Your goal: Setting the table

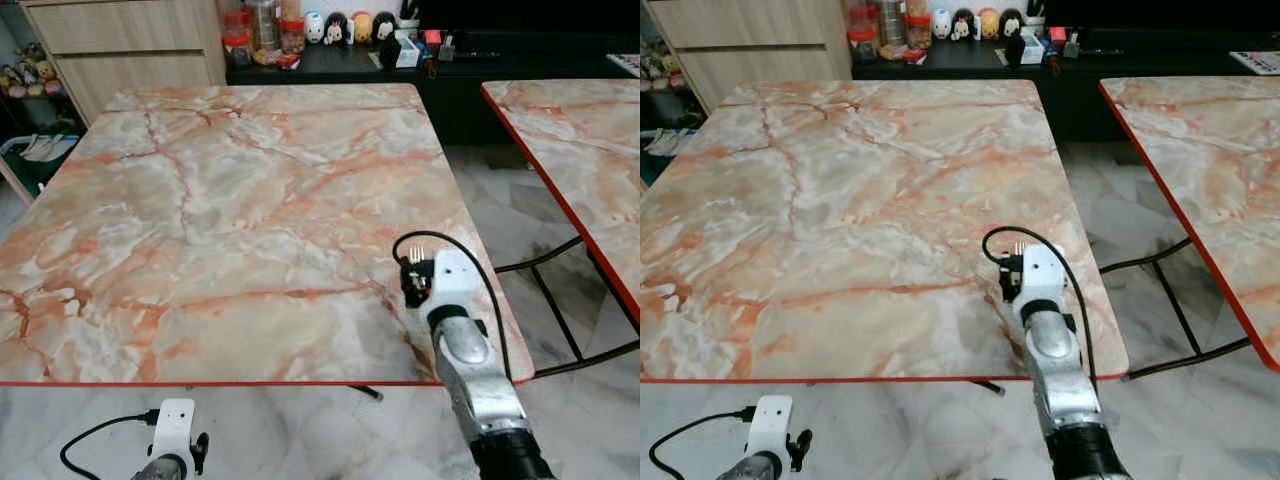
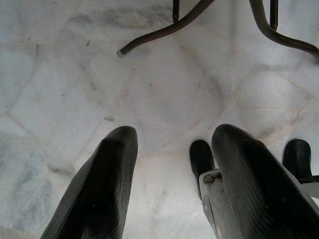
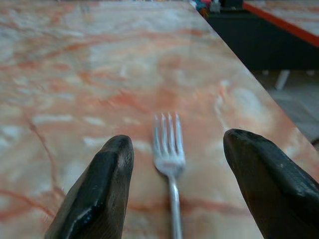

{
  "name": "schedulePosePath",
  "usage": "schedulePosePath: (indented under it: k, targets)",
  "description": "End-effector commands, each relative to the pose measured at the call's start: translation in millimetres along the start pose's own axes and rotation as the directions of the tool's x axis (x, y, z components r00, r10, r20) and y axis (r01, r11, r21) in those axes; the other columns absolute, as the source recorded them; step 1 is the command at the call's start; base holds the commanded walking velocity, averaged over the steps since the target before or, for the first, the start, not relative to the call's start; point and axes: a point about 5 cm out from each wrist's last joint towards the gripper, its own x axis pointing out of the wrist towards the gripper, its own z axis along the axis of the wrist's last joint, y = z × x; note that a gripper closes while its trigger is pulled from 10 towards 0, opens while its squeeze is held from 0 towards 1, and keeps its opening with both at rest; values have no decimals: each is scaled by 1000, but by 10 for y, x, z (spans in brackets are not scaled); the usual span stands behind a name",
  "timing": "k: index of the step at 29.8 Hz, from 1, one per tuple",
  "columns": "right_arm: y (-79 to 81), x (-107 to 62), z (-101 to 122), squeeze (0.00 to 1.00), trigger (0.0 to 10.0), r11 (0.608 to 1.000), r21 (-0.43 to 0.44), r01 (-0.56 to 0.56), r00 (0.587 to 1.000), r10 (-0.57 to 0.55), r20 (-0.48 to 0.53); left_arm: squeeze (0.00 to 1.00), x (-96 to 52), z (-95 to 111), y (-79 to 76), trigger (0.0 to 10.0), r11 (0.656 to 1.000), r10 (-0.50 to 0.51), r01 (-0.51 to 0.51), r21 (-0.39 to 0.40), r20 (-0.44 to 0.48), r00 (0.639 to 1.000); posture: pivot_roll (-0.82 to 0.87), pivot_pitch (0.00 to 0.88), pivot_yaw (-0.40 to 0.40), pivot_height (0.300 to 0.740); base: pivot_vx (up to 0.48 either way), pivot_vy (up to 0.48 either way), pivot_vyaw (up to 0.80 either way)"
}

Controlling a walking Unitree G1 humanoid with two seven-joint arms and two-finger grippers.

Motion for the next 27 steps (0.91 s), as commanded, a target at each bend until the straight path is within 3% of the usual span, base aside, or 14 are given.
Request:
schedulePosePath:
  k: [1, 14, 27]
  targets:
    - [-17, -25, -35, 0, 10000, 1000, -2, -2, 1000, 2, -18, 0, -8, -39, 13, 10000, 1000, 0, 0, 2, -21, 1000, 16, 137, 1, 740, 0, 0, 0]
    - [101, 1, -128, 0, 10000, 998, -8, -61, 997, 60, -57, 0, -10, -48, 11, 10000, 1000, 3, -3, -5, -24, 1000, 19, 149, 1, 740, 0, 0, 0]
    - [69, 16, -268, 0, 10000, 999, 22, -25, 993, 28, -115, 0, -10, -46, 24, 10000, 1000, 3, -3, -9, -26, 1000, 26, 151, 6, 740, 0, 0, 0]
